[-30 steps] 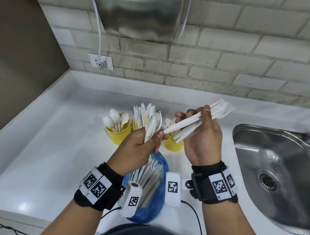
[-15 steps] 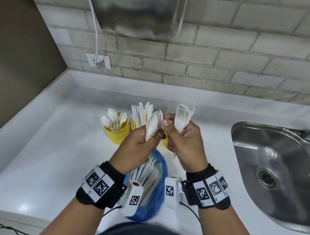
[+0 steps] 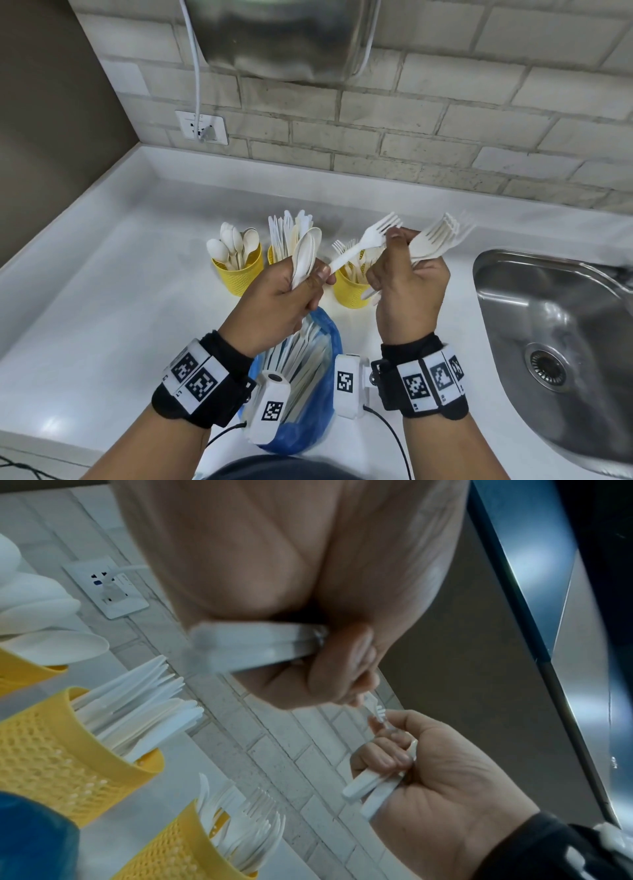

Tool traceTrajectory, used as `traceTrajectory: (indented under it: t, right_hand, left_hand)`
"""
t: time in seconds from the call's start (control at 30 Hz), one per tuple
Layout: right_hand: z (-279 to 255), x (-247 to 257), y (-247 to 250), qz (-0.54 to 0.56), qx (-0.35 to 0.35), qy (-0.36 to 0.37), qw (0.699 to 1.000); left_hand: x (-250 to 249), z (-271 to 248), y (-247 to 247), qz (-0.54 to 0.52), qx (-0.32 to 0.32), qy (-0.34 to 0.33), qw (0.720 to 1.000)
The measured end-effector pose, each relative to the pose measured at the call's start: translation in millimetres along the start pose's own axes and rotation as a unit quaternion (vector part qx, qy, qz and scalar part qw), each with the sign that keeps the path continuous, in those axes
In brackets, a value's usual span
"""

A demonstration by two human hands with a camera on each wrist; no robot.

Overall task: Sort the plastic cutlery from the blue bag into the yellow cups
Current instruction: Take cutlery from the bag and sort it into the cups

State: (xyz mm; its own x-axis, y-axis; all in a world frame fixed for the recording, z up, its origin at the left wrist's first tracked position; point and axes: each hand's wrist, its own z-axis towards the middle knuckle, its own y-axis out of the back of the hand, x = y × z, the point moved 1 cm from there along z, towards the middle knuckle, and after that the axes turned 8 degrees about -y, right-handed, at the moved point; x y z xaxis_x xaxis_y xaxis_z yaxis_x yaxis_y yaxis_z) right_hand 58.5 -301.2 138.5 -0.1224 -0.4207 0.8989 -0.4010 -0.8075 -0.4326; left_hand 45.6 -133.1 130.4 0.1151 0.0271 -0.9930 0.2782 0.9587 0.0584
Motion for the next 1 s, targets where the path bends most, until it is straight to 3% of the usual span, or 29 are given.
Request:
traceTrajectory:
  t: [0.17, 0.3, 0.43, 0.67, 0.8, 0.9, 1.0]
  right_hand:
    - [3.0, -4.1, 0.3, 0.144, 0.106, -0.101, 0.979]
    - [-5.0, -9.9, -4.5, 0.108, 0.183, -0.161, 0.964]
    - [-4.0, -8.9, -6.2, 0.046, 0.129, -0.151, 0.979]
    - [12.5, 3.7, 3.6, 0.142, 0.047, -0.1, 0.984]
    - [15.2, 7.5, 7.3, 0.047, 0.037, -0.077, 0.995]
    - [8.5, 7.1, 6.0, -0.101, 0.131, -0.054, 0.985]
    - [-2.5, 7.0, 0.6, -0.228, 0.232, -0.018, 0.946]
  left_hand:
    - [-4.7, 1.7, -3.2, -0.027, -0.002, -0.014, 1.0]
    - [-7.6, 0.9, -8.9, -0.019, 0.027, -0.026, 0.999]
    - [-2.6, -0.8, -8.8, 0.023, 0.052, -0.016, 0.998]
    - [0.4, -1.9, 3.7, 0.105, 0.034, -0.023, 0.994]
    - [0.1, -0.5, 6.0, 0.127, 0.015, -0.055, 0.99]
    - [2.8, 1.3, 6.2, 0.128, 0.012, -0.055, 0.99]
    - [2.1, 3.4, 4.9, 0.118, 0.031, -0.047, 0.991]
